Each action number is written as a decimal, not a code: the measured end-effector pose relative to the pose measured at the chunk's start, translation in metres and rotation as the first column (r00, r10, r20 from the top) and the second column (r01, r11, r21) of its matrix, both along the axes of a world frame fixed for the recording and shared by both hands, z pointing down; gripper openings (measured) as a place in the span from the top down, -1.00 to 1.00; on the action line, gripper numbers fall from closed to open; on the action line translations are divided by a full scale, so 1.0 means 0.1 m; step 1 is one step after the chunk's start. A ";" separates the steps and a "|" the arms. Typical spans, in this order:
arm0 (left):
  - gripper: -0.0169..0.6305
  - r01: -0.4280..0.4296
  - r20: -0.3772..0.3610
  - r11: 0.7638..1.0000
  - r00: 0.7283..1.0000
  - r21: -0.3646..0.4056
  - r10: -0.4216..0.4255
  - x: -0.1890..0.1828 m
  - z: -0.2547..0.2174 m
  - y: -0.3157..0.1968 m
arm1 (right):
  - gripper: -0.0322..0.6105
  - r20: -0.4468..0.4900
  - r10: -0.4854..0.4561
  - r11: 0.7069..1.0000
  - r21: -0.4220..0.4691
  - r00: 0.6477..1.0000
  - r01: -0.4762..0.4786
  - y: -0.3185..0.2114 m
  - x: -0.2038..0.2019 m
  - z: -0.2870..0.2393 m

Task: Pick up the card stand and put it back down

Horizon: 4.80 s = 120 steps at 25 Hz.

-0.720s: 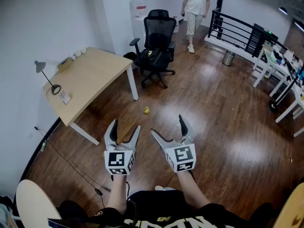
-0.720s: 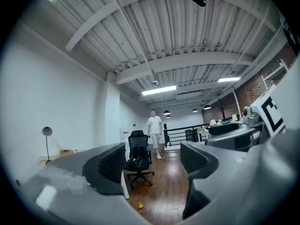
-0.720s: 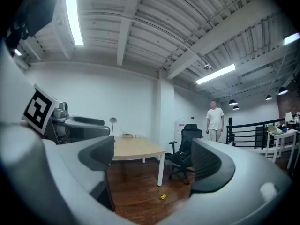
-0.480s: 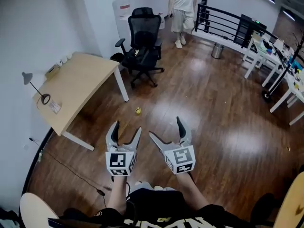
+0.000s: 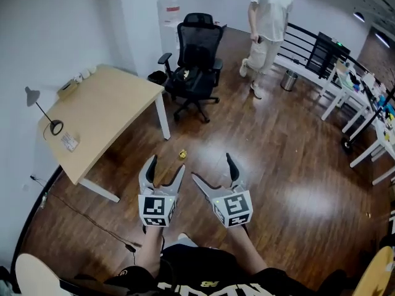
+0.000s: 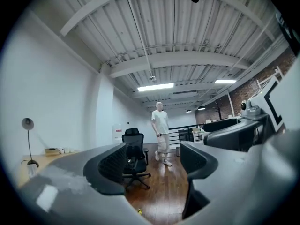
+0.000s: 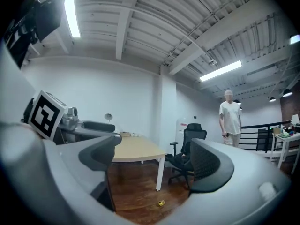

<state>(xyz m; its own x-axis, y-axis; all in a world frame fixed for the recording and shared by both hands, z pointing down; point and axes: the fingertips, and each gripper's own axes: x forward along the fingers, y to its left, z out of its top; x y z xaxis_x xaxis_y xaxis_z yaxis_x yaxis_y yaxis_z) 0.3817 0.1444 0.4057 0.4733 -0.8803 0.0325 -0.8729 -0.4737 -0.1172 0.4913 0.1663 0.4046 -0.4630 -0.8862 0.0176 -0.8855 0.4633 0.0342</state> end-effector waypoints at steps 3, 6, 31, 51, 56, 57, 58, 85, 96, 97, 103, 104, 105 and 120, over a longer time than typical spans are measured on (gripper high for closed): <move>-0.17 0.071 -0.017 0.997 0.997 0.010 -0.071 -0.54 -0.10 -0.32 | -0.66 -0.008 -0.074 0.997 0.007 0.997 0.074 -0.43 -0.54 -0.09; -0.17 0.179 -0.017 0.984 0.984 0.009 -0.179 -1.08 -0.17 -0.56 | -0.66 -0.012 -0.181 0.983 0.019 0.983 0.181 -0.78 -1.08 -0.20; -0.15 0.846 -0.034 0.530 0.529 -0.062 -0.848 -4.45 -0.03 -0.28 | -0.53 0.017 -0.829 0.558 -0.053 0.559 0.828 -1.54 -4.79 0.00; -0.13 0.774 -0.022 0.632 0.632 -0.029 -0.775 -6.79 -0.12 -1.40 | -0.39 0.027 -0.780 0.624 -0.048 0.626 0.780 -2.60 -7.01 -0.01; -0.13 0.785 -0.024 0.619 0.618 -0.031 -0.786 -6.96 -0.12 -1.49 | -0.39 0.014 -0.808 0.588 -0.049 0.589 0.807 -2.74 -7.22 -0.03; -0.13 0.787 -0.025 0.615 0.615 -0.038 -0.788 -7.00 -0.11 -1.51 | -0.39 0.013 -0.812 0.582 -0.054 0.583 0.812 -2.76 -7.27 -0.02; -0.13 0.789 -0.025 0.613 0.613 -0.048 -0.790 -7.04 -0.08 -1.53 | -0.39 0.013 -0.816 0.576 -0.062 0.577 0.815 -2.77 -7.30 0.00; -0.84 0.570 0.273 0.688 0.820 -0.449 -0.503 -8.44 1.67 -0.66 | -0.37 0.023 -0.782 0.581 -0.333 0.622 0.743 -3.41 -7.10 1.35; -0.89 0.405 0.232 0.744 0.914 -0.532 -0.331 -8.62 2.44 -1.51 | -0.37 0.031 -0.800 0.538 -0.406 0.599 0.739 -3.57 -7.14 2.11; -0.86 0.393 0.224 0.753 0.919 -0.527 -0.323 -8.61 2.51 -1.65 | -0.37 0.029 -0.802 0.534 -0.414 0.597 0.738 -3.57 -7.14 2.18; -0.71 0.275 0.152 0.808 0.961 -0.521 -0.229 -8.25 2.93 -2.48 | -0.37 0.026 -0.796 0.527 -0.461 0.605 0.714 -3.55 -7.01 2.50; -0.68 0.256 0.142 0.814 0.967 -0.521 -0.213 -8.16 2.99 -2.62 | -0.37 0.023 -0.796 0.527 -0.465 0.605 0.711 -3.56 -6.98 2.53; -0.65 0.238 0.132 0.819 0.971 -0.522 -0.199 -8.07 3.05 -2.74 | -0.37 0.023 -0.794 0.528 -0.471 0.608 0.707 -3.56 -6.95 2.56; 0.04 0.129 0.054 0.847 0.991 -0.516 -0.119 -7.62 3.43 -3.66 | -0.37 0.027 -0.781 0.538 -0.479 0.624 0.694 -3.66 -6.81 2.74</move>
<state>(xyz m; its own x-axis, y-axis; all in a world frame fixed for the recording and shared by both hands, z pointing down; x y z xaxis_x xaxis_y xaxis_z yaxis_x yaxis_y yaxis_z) -0.3801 -0.2214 0.7489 0.3560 -0.7846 0.5076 -0.9285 -0.3583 0.0973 -0.1894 -0.1999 0.6785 -0.8975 -0.1099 0.4272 -0.2191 0.9516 -0.2156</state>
